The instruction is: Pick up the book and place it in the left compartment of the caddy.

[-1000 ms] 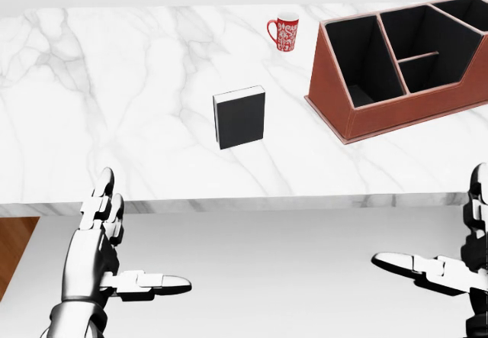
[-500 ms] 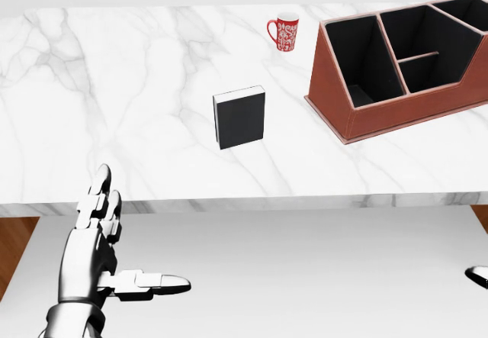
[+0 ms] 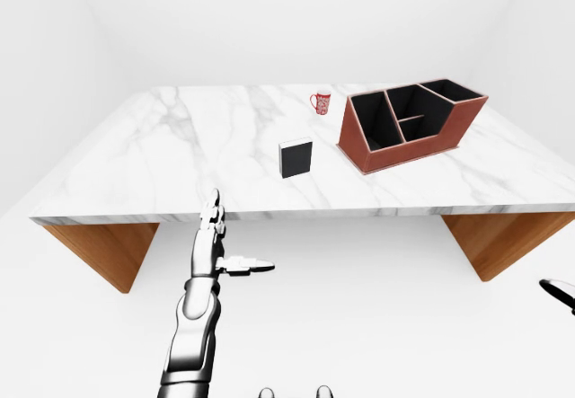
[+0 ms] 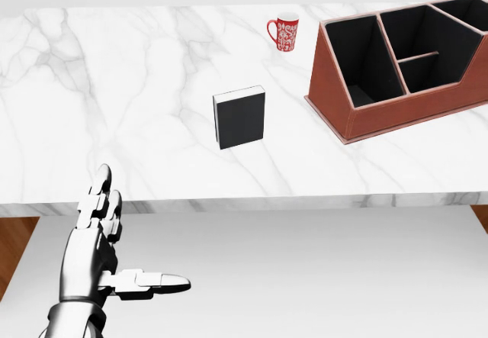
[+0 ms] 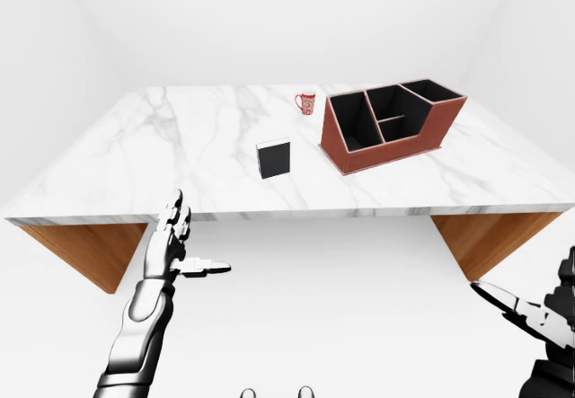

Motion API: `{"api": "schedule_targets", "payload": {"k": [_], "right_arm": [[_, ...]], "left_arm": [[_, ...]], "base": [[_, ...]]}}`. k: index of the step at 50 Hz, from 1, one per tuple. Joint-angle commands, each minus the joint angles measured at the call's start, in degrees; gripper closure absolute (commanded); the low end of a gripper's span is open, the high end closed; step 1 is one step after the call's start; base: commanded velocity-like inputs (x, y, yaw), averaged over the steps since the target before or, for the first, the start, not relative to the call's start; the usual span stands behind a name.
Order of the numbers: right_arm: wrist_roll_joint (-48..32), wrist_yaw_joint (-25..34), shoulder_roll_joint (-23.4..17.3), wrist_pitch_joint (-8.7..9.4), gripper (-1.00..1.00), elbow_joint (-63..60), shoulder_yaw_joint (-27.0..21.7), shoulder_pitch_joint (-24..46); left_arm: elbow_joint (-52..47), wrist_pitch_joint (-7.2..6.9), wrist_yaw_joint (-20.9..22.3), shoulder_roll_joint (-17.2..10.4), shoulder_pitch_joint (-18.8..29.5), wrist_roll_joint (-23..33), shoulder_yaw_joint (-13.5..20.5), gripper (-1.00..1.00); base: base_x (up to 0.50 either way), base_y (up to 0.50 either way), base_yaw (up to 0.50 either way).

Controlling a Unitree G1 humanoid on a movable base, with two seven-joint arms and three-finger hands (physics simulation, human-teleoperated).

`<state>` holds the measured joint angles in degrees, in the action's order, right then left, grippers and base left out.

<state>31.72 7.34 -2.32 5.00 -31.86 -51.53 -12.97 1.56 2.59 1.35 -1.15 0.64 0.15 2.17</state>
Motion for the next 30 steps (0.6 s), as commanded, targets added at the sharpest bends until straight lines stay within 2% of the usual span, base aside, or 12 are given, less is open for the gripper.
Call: {"api": "schedule_targets", "payload": {"k": [1,6,11,14,17,20,30], "right_arm": [[8.34,0.67,-0.18,0.0,-1.0,4.17,-4.84,-1.85],[9.26,0.51,-0.48,0.0,-1.0,4.92,-5.7,-2.29],[6.54,0.67,-0.09,0.0,-1.0,5.63,-4.21,-2.04],[5.78,0.66,-0.16,0.0,-1.0,6.63,-3.44,-1.72],[5.45,0.42,-0.24,0.0,-1.0,6.63,-3.47,-1.95],[3.49,-0.75,-0.69,0.0,-1.0,7.54,-2.81,-1.63],[3.43,-0.68,-0.65,0.0,-1.0,7.52,-2.89,-1.56]], "left_arm": [[-0.12,0.24,-0.02,-0.01,-0.14,-0.02,0.01,-1.0],[0.59,0.71,0.04,-0.06,0.13,-0.1,0.13,-1.0],[0.89,0.92,-0.03,-0.08,0.19,0.1,0.1,-1.0],[-0.1,-0.28,0.37,0.07,-0.08,-0.8,0.13,-1.0],[-0.43,-0.6,0.34,0.01,-0.05,-1.16,0.35,-1.0],[0.34,-0.13,0.33,-0.06,0.23,-1.09,0.35,-1.0],[0.35,-0.12,0.32,-0.08,0.23,-1.1,0.34,-1.0]], "base": [[0.0,0.0,0.0],[0.0,0.0,0.0],[0.0,0.0,0.0],[0.0,0.0,0.0],[0.0,0.0,0.0],[0.0,0.0,0.0],[0.0,0.0,0.0]]}}
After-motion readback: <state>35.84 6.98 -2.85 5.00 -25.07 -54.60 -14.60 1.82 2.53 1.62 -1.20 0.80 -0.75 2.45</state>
